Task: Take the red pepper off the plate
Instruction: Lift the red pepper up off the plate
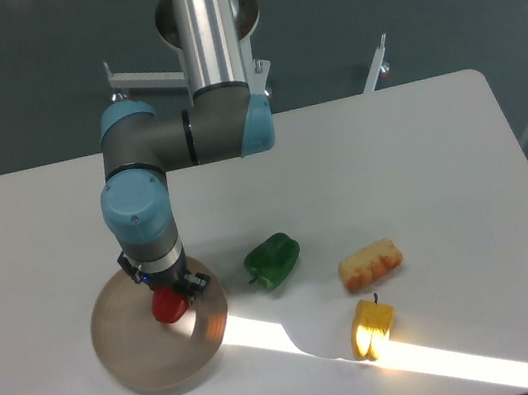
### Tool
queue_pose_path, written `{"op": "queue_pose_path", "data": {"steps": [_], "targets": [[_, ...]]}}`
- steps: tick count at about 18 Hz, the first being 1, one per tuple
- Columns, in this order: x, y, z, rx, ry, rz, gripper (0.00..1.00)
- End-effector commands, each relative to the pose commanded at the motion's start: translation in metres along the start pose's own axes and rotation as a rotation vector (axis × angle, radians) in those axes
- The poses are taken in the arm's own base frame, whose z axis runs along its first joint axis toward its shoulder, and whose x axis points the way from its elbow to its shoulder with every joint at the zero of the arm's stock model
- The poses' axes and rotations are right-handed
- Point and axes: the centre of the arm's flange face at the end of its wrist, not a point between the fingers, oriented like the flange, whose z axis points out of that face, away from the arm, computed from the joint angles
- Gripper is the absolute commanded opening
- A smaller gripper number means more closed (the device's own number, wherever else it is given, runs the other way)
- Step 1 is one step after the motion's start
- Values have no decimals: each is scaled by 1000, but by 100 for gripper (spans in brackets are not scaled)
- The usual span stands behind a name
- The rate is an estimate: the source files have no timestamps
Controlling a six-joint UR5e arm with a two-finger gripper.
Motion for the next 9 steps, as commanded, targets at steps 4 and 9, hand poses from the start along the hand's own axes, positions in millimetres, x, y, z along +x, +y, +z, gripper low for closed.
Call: {"op": "queue_pose_path", "data": {"steps": [4, 9], "targets": [[-53, 32, -35, 29, -8, 48, 39], [-135, 102, -82, 41, -43, 214, 39]]}}
